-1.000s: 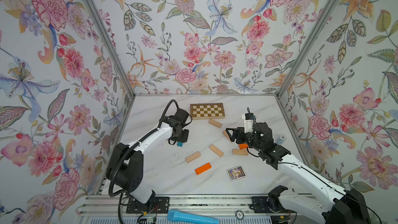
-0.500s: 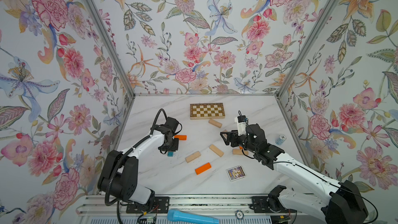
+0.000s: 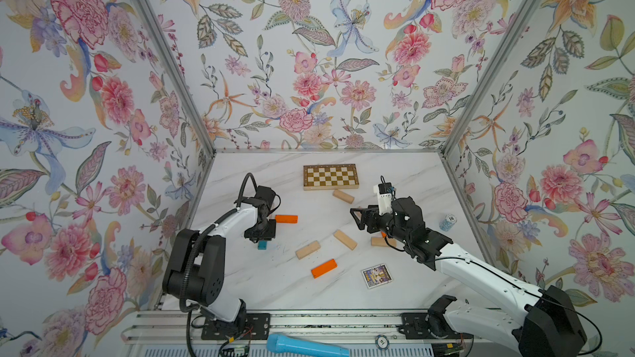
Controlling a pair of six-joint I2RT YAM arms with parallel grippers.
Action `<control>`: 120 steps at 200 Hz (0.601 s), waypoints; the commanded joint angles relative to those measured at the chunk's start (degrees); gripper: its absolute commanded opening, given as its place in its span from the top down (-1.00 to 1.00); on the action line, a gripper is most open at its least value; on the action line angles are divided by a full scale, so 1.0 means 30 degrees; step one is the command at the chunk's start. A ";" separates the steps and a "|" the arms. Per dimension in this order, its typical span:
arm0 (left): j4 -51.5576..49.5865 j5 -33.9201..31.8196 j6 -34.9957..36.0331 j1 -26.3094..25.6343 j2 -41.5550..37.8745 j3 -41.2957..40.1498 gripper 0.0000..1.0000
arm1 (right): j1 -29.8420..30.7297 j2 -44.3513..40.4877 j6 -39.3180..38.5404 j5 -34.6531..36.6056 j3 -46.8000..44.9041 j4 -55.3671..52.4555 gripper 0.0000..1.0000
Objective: Assemble the number 6 with building blocks
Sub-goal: Place the building block at the center of the board.
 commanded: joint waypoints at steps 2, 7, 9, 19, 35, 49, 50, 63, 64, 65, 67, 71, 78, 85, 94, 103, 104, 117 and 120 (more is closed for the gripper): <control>0.0369 0.0182 0.0410 0.0311 0.0441 -0.0302 0.56 | 0.0136 0.0232 -0.0507 0.0376 -0.0020 0.0508 -0.65; 0.0358 0.0207 0.0410 0.0309 0.0562 -0.0274 0.56 | 0.0153 0.0209 -0.0558 0.0400 -0.0002 0.0505 -0.66; 0.0355 0.0206 0.0411 0.0309 0.0601 -0.0273 0.56 | 0.0141 0.0227 -0.0571 0.0411 -0.0002 0.0505 -0.66; 0.0411 0.0244 0.0440 0.0330 0.0738 -0.0255 0.56 | 0.0144 0.0223 -0.0679 0.0460 -0.0060 0.0534 -0.65; 0.0503 0.0183 0.0468 0.0338 0.0807 -0.0272 0.56 | 0.0126 0.0234 -0.0773 0.0481 -0.0118 0.0622 -0.66; 0.0589 0.0274 0.0557 0.0354 0.0896 -0.0269 0.55 | 0.0108 0.0315 -0.0819 0.0508 -0.0176 0.0666 -0.66; 0.0604 0.0259 0.0557 0.0346 0.0911 -0.0271 0.55 | 0.0118 0.0318 -0.0843 0.0505 -0.0177 0.0688 -0.66; 0.0599 0.0143 0.0583 0.0367 0.1105 -0.0193 0.55 | 0.0122 0.0380 -0.0869 0.0523 -0.0188 0.0682 -0.66; 0.0594 0.0150 0.0584 0.0367 0.1118 -0.0189 0.56 | 0.0125 0.0380 -0.0869 0.0527 -0.0198 0.0681 -0.66; 0.0591 0.0139 0.0585 0.0367 0.1140 -0.0187 0.56 | 0.0126 0.0380 -0.0868 0.0529 -0.0202 0.0681 -0.66; 0.0589 0.0168 0.0601 0.0382 0.1171 -0.0164 0.55 | 0.0127 0.0417 -0.0912 0.0509 -0.0206 0.0681 -0.66; 0.0552 0.0195 0.0637 0.0381 0.1237 -0.0142 0.55 | 0.0120 0.0453 -0.0900 0.0525 -0.0199 0.0681 -0.66; 0.0578 0.0192 0.0672 0.0370 0.1321 -0.0105 0.55 | 0.0126 0.0468 -0.0925 0.0530 -0.0206 0.0716 -0.66; 0.0561 0.0132 0.0674 0.0378 0.1355 -0.0070 0.55 | 0.0122 0.0534 -0.0927 0.0524 -0.0178 0.0736 -0.66; 0.0539 0.0000 0.0729 0.0370 0.1395 -0.0011 0.55 | 0.0122 0.0561 -0.0920 0.0508 -0.0177 0.0739 -0.66; 0.0526 -0.0112 0.0788 0.0389 0.1398 0.0051 0.55 | 0.0119 0.0612 -0.0930 0.0503 -0.0169 0.0790 -0.66; 0.0513 -0.0109 0.0775 0.0393 0.1426 0.0050 0.55 | 0.0109 0.0613 -0.0943 0.0503 -0.0158 0.0794 -0.66; 0.0527 -0.0141 0.0878 0.0370 0.1520 0.0133 0.55 | 0.0119 0.0614 -0.0929 0.0516 -0.0177 0.0835 -0.66; 0.0541 -0.0151 0.0897 0.0400 0.1528 0.0137 0.55 | 0.0126 0.0618 -0.0931 0.0544 -0.0177 0.0850 -0.66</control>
